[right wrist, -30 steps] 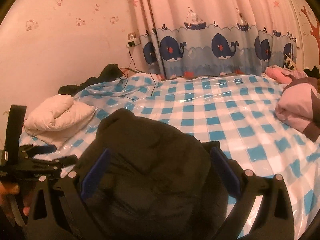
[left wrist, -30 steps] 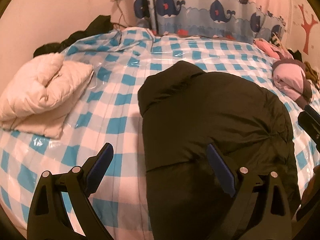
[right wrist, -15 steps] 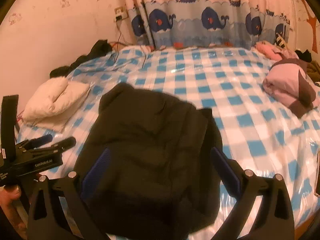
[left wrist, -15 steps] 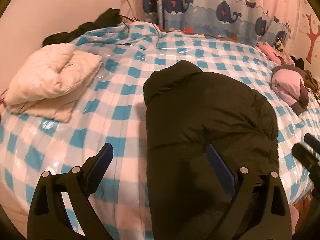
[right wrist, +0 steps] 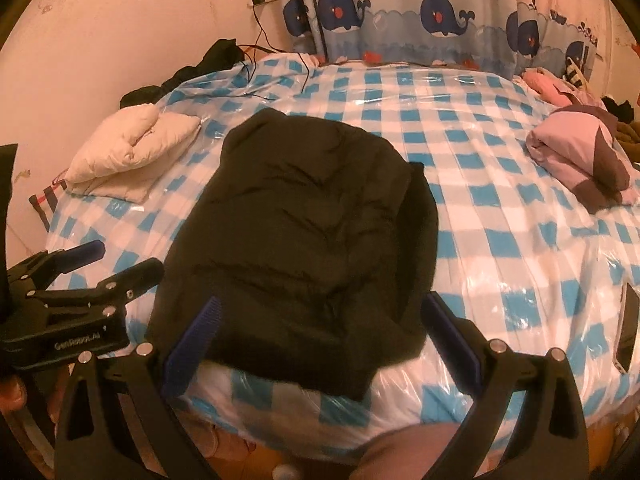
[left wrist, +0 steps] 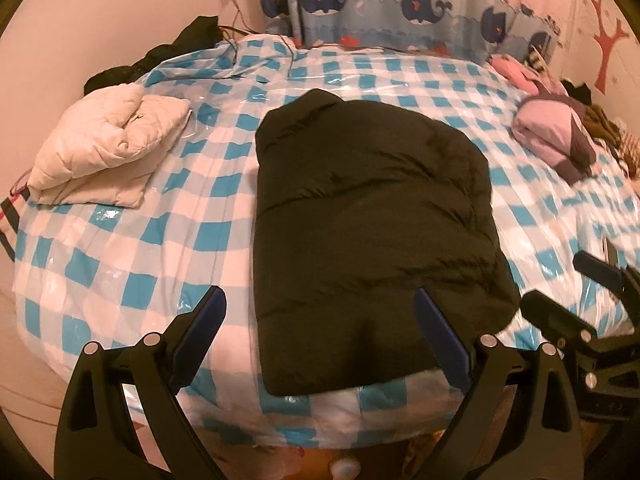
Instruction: Fold large clothes
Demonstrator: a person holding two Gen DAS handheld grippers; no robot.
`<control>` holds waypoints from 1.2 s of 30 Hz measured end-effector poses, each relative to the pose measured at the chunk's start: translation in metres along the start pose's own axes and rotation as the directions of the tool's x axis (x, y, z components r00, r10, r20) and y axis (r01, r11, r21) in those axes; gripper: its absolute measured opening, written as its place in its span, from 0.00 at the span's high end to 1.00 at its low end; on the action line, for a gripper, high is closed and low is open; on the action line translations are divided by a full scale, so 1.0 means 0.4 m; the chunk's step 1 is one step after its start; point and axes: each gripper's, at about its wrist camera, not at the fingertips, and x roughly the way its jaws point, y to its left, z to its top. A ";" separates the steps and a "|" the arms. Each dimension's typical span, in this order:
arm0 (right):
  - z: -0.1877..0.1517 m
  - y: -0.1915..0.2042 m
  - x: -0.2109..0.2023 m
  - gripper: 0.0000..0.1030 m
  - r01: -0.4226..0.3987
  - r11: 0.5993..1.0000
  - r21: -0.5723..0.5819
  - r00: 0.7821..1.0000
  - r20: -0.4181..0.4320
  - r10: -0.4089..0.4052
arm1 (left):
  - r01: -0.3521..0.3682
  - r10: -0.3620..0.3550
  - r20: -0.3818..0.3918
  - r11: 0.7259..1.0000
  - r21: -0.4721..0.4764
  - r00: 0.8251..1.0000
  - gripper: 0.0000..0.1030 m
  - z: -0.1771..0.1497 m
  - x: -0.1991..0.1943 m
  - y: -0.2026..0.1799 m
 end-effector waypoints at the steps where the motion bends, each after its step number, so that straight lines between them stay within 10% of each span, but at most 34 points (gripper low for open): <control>1: -0.003 -0.003 -0.005 0.07 0.000 1.000 0.002 1.000 0.000 0.000 | -0.003 0.003 0.000 1.000 0.001 1.000 0.12 -0.007 -0.007 -0.002; 36: -0.012 0.005 -0.068 0.07 -0.042 0.999 0.010 0.999 0.025 0.042 | -0.007 0.007 0.019 1.000 -0.012 1.000 0.12 -0.026 -0.062 0.010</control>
